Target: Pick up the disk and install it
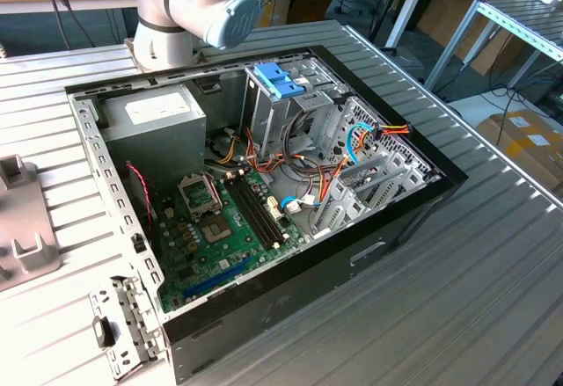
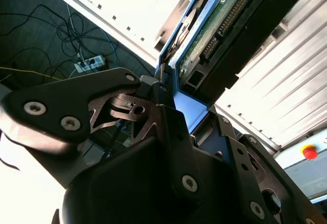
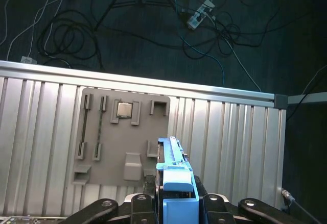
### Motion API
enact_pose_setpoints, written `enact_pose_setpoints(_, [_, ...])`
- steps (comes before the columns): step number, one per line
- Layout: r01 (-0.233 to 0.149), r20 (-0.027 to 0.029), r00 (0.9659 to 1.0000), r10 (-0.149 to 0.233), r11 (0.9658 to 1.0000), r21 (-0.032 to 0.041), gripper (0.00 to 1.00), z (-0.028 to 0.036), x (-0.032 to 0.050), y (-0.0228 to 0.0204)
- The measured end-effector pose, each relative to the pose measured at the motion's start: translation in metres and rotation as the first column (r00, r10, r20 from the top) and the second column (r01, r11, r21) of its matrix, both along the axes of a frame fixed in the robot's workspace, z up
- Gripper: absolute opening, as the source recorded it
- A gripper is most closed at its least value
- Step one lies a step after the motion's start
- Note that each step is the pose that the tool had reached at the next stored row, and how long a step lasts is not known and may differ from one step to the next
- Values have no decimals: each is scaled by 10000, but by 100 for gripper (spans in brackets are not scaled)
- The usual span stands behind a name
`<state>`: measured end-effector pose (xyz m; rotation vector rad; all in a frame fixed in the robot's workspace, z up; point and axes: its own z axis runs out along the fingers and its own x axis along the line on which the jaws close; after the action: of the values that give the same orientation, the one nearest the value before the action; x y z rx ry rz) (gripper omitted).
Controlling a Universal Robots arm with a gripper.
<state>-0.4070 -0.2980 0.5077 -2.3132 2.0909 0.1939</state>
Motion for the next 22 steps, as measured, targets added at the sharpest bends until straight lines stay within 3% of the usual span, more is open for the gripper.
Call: enact_pose_setpoints(22, [0,1,10000,0,10000,0,37,-1,92,-6])
